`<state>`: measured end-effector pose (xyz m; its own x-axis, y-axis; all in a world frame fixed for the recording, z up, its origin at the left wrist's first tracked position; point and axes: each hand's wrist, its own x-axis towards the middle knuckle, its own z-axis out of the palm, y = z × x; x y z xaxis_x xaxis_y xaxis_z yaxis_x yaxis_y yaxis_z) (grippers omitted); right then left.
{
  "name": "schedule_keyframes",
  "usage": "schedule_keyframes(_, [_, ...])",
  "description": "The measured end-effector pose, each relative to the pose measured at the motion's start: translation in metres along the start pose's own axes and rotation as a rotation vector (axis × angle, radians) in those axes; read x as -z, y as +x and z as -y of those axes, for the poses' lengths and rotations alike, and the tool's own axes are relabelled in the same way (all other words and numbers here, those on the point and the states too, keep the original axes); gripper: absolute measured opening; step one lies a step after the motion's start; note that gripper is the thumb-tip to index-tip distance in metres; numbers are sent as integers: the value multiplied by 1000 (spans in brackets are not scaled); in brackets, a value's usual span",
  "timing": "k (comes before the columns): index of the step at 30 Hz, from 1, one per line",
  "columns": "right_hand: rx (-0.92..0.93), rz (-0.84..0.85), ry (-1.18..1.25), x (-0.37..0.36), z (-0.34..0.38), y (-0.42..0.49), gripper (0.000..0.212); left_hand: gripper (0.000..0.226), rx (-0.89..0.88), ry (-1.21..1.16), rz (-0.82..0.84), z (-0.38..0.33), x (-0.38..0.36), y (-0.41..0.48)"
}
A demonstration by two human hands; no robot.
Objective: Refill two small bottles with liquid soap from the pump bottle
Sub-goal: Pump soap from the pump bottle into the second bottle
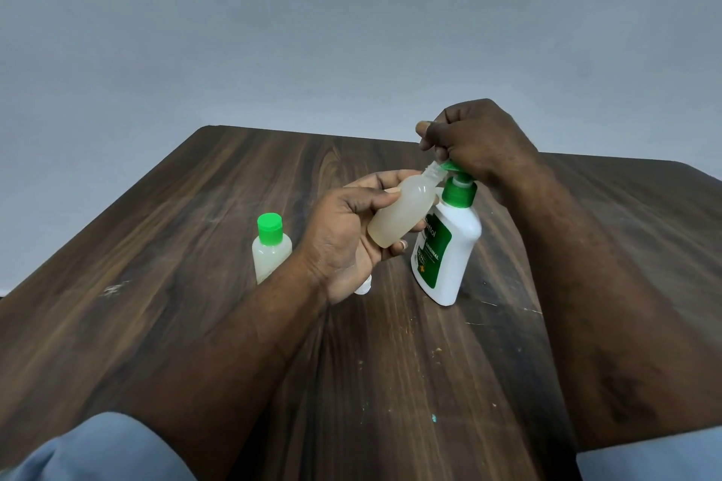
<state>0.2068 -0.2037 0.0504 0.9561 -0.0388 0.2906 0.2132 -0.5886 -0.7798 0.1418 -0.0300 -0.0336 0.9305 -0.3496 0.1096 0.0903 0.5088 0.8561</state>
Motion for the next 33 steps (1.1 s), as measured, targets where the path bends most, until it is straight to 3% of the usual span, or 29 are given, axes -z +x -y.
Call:
schedule_keyframes(28, [-18, 21, -28, -1, 1, -2, 21, 40, 26, 5, -6, 0, -3, -1])
schedule_keyframes(33, [6, 4, -22, 0, 2, -5, 30, 39, 22, -18, -19, 1, -4, -2])
